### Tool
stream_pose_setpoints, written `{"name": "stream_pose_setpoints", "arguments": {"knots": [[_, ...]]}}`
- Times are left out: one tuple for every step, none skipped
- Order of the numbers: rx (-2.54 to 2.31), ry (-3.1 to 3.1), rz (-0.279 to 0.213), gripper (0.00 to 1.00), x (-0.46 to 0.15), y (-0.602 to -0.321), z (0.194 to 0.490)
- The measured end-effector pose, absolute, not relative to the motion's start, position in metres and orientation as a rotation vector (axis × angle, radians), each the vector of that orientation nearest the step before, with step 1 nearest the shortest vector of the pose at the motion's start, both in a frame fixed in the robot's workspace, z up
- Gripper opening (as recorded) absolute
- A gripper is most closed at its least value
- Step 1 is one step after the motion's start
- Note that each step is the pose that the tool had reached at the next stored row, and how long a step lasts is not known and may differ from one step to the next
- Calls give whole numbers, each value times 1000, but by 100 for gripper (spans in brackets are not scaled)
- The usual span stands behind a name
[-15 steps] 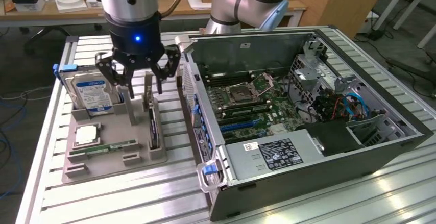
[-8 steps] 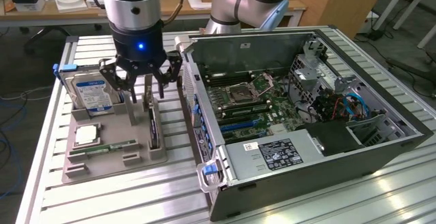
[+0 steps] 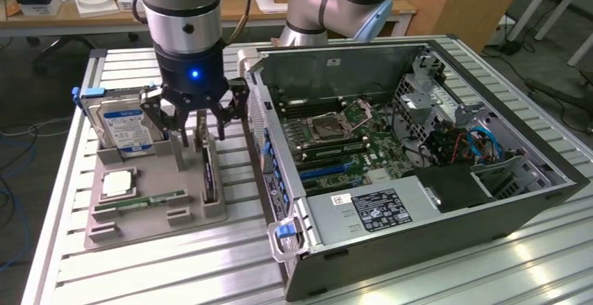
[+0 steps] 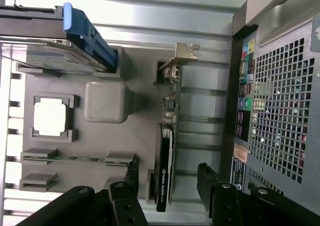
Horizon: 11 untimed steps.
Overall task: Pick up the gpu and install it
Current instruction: 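Pick up the gpu and move the gpu toward the slot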
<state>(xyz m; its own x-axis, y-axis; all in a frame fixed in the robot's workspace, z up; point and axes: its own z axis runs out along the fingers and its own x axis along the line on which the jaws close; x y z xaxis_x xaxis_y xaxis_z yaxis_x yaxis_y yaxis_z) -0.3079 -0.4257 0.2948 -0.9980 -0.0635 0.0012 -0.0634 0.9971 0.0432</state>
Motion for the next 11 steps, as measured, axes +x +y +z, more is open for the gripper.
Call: {"name": "stream_pose_setpoints", "arguments": {"knots": [[100,-3137,-68,59,-308,-426,293],[100,-3137,-68,59,-308,-426,291],[100,-3137,-68,59,-308,-426,289],[100,-3137,-68,59,-308,-426,287],[100,-3137,-68,59,-308,-426,286],[100,-3137,-68,59,-308,-426,284],[100,-3137,-68,59,-308,-426,282],[100,-3137,-68,59,-308,-426,280],[100,-3137,-68,59,-308,-426,278],[100,-3137,-68,59,-308,-426,276],[100,-3137,-68,59,-308,-426,275]]}}
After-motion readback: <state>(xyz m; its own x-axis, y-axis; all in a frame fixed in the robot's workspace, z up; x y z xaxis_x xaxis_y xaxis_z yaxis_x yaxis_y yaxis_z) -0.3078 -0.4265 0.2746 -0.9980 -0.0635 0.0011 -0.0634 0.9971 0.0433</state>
